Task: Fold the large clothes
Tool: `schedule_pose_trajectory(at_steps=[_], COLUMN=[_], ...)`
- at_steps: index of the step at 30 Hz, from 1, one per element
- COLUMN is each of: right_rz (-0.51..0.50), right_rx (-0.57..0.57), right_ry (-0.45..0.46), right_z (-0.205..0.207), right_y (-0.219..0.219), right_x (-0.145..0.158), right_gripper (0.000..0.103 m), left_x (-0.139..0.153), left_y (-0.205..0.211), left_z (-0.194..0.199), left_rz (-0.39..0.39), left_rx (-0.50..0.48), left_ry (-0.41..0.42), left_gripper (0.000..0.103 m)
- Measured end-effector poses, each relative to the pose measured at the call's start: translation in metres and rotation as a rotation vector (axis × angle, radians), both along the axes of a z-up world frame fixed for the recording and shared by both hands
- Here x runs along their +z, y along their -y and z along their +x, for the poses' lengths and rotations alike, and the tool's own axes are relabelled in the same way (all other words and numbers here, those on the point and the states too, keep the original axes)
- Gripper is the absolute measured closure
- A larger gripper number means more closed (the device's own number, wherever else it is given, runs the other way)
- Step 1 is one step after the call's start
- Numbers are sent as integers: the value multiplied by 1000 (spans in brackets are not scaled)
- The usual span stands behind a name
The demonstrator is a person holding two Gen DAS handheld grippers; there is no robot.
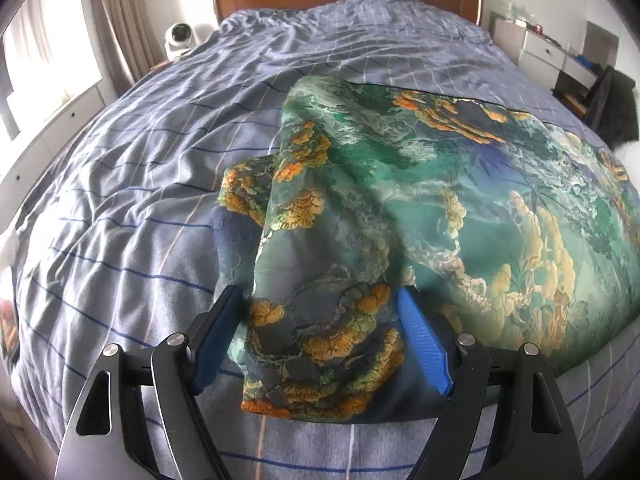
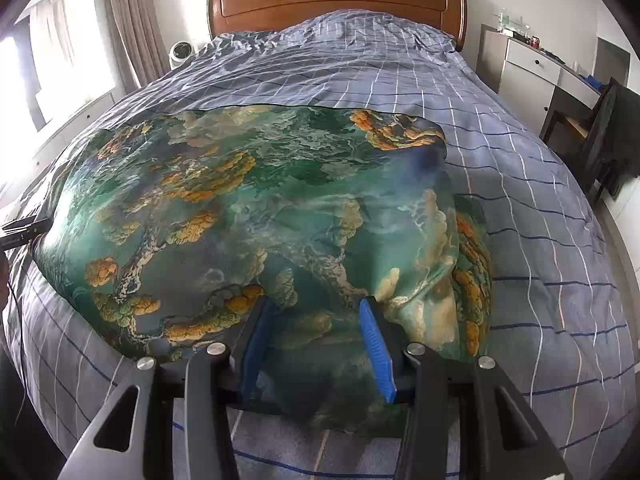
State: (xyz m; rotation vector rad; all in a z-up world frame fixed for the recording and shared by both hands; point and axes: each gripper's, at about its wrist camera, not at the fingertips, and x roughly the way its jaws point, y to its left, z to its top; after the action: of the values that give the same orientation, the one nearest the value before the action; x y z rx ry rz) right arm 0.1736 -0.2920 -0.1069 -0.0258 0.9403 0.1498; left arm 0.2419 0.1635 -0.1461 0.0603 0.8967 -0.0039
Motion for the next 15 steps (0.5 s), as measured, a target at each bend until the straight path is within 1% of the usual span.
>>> schedule_pose_trajectory(at_steps=[8, 12, 15], right_rz=[1, -2, 4], right_rx=[-13, -13, -20], right_ry=[10, 20, 24], right_z=[-2, -3, -5], right_y=[-1, -1, 1], right_x=[-1, -1, 1], right_gripper=[57, 57, 57], left_x=[1, -1, -3], left_y=[-1, -3, -6], left_z=[-2, -6, -6], left_rz=[-2, -5, -14], left_rx=[10, 25, 34], left_ry=[-2, -4, -9], left_gripper=[22, 17, 16])
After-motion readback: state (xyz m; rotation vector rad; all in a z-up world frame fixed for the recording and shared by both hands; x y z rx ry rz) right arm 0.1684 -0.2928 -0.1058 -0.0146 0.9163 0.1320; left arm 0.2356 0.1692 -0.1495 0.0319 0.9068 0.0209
